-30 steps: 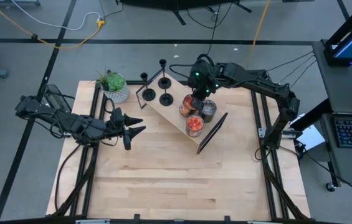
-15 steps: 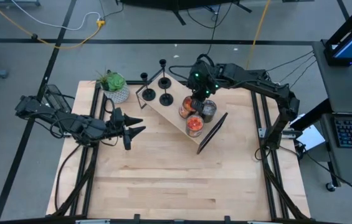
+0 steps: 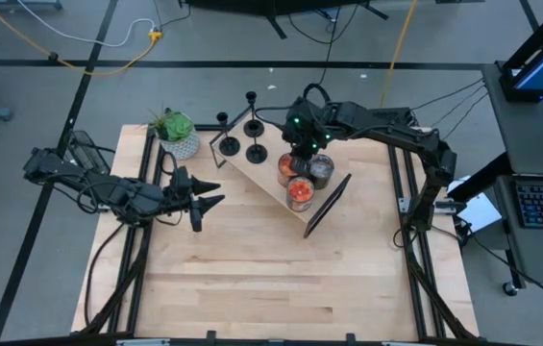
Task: Pick & Place candle stick holders
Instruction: Put the orange scented candle on the shelf, then return to Home Position
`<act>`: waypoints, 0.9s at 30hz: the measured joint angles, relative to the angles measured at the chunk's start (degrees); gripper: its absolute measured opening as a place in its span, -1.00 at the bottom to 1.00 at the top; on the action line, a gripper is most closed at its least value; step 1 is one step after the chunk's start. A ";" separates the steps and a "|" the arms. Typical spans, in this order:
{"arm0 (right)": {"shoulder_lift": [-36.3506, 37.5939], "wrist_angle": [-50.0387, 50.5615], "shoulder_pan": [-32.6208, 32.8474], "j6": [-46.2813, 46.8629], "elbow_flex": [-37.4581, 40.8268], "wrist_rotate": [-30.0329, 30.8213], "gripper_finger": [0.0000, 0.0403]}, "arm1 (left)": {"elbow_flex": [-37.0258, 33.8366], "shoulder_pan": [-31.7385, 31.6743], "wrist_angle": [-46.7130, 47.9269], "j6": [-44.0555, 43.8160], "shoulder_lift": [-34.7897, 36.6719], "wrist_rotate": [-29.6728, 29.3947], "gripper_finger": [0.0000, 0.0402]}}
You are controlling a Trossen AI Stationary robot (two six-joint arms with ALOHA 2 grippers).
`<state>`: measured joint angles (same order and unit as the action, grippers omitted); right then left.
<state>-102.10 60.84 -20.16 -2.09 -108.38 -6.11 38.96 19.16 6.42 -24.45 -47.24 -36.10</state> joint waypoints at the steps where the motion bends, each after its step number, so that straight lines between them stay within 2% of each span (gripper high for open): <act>1: 0.03 -0.01 0.00 0.01 0.00 0.00 -0.88 | 0.00 -0.01 0.02 0.00 0.01 0.00 -0.08; 9: 0.74 -1.22 0.02 1.58 0.00 0.00 -0.77 | 0.00 -0.01 0.02 0.00 0.00 0.00 -0.08; 17: 5.93 -4.94 0.55 2.01 0.00 0.07 -0.65 | 0.00 -0.01 -0.12 0.00 0.00 0.00 -0.08; 23: 12.58 -4.33 1.18 1.51 0.19 0.24 -0.71 | 0.00 0.07 -0.16 -0.26 0.00 0.02 -0.08; 27: 18.22 -4.34 1.92 1.81 4.85 0.29 -0.87 | 0.00 0.07 -0.18 -0.28 0.00 0.04 -0.08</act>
<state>-83.88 56.50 -18.25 -0.27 -103.53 -5.81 38.96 19.22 6.24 -24.73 -47.24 -36.06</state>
